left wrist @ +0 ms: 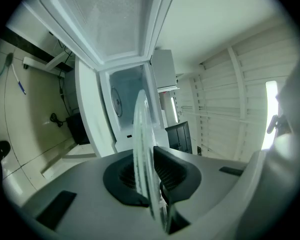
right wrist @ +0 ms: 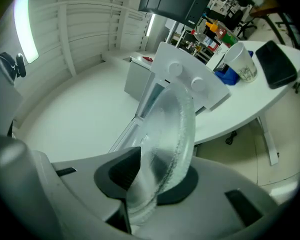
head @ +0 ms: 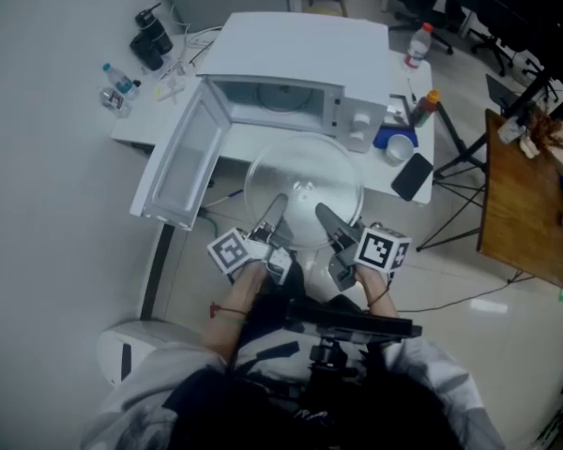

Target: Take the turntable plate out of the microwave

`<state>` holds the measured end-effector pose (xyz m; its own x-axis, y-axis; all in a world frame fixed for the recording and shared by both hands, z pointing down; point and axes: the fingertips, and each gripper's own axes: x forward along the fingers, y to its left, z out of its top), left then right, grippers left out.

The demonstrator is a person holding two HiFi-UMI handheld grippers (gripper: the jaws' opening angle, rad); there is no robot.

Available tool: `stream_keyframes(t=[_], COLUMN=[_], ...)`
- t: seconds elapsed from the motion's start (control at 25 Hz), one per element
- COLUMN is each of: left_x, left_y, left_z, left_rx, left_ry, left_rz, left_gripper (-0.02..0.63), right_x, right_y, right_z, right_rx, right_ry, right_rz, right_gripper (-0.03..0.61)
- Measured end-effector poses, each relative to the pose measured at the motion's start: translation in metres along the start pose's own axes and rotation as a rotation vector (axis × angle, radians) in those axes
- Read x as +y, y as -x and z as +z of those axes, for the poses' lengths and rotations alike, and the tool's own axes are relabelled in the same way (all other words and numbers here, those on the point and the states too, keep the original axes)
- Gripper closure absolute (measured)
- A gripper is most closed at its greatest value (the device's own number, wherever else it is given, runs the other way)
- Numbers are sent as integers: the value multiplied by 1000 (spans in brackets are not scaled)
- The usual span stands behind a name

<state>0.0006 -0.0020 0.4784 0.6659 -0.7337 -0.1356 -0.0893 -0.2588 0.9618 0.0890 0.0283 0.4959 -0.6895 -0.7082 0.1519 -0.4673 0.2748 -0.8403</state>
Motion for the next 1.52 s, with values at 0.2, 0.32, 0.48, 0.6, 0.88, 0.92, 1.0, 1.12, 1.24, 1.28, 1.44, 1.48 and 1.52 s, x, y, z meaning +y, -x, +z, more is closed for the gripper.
stream_keyframes(t=[0.2,0.32,0.48,0.6,0.88,0.92,1.0,1.12,1.24,1.28,1.44,1.48,1.52], left_x=[-15,-23,-34,-41,-45,-45,-46,-52,-52,-51,-49,-49,-48], left_y=[31,51,74,90,118,120,125,133,147,152,165,168,171], left_z=[-44,-59,-66,-66,-51,-47,-38,-24,-9,-4,13,16,19], left_rx=[-10,-16,-21,-39,-49,-48,-45,-39,-46,-49,-59,-58,-55], left_ry=[-10,-23,-47,-41,-43,-47,-52,-46,-35,-34,-34,-32,-30], left_rz=[9,24,38,51,53,53,49,37,36,40,32,31,29], left_gripper=[589,589,589,589,589,589,591,591,592,592,592,592,592], right_x=[9,16,30,37,62,68,74,83,95,99,106,108,111], right_y=[48,66,76,76,66,63,56,45,32,27,11,8,6], right_z=[-27,-42,-61,-76,-94,-94,-98,-104,-113,-117,-129,-131,-132], right_rx=[12,17,18,31,26,18,8,-10,-14,-11,3,2,0], right_ry=[21,24,16,6,7,11,10,-7,-12,-11,16,20,21], right_rz=[6,14,50,69,79,83,89,77,86,90,102,99,93], right_gripper=[492,492,491,491,492,492,492,492,492,492,492,492,492])
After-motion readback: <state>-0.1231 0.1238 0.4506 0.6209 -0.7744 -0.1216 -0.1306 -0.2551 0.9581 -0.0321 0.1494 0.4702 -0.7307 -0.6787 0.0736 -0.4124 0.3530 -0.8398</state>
